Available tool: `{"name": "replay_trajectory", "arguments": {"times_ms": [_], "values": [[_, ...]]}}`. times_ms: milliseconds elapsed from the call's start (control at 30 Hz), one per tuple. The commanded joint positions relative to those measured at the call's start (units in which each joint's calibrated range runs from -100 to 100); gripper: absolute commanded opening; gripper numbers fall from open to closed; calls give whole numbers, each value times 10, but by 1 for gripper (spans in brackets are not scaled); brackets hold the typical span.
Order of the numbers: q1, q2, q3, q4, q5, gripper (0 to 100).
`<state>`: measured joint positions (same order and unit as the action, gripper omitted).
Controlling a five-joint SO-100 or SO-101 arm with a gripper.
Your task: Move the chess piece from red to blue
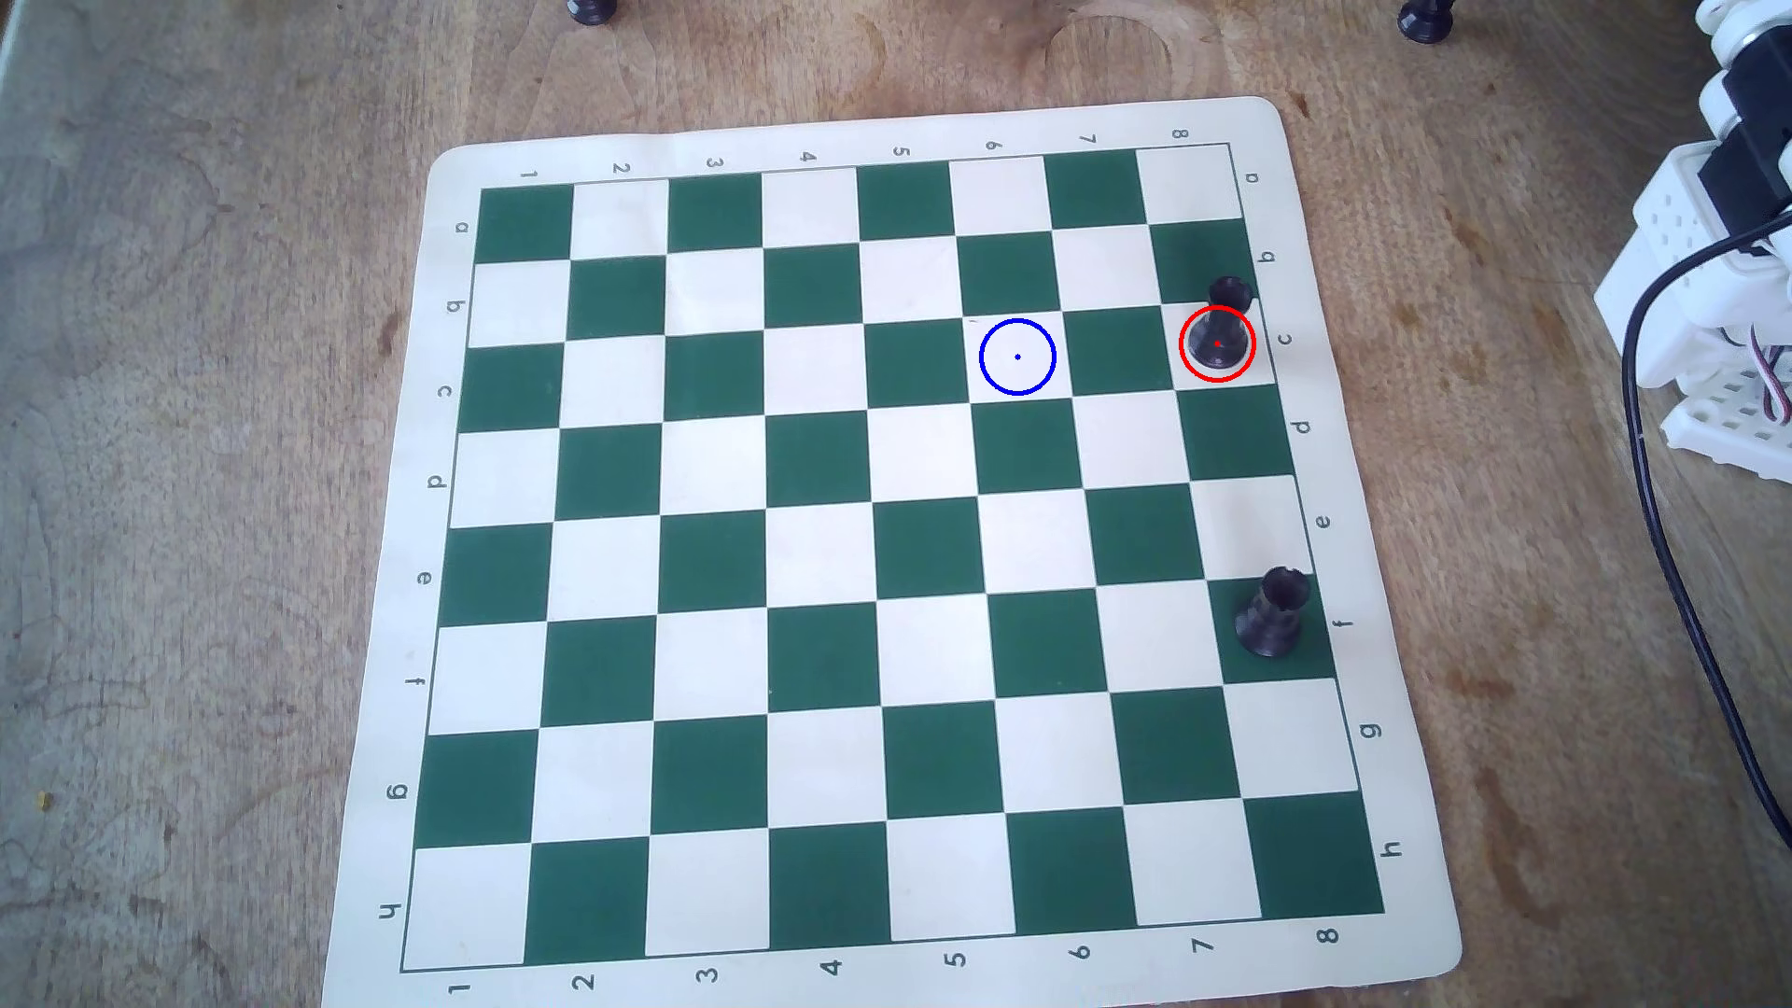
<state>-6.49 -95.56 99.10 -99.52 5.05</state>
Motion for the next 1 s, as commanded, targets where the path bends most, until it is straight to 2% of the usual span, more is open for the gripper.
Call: {"name": "replay_trajectory", "arguments": {"times_ms": [0,167,300,400,500,567,733,967], "values": [[1,-2,9,8,2,6],[9,-2,9,70,2,21],[11,-2,9,116,2,18],[14,-2,9,135,2,22],[18,-3,9,171,54,26],[20,-3,9,204,65,28],[90,-3,9,355,47,30],[94,-3,9,516,34,33]]}}
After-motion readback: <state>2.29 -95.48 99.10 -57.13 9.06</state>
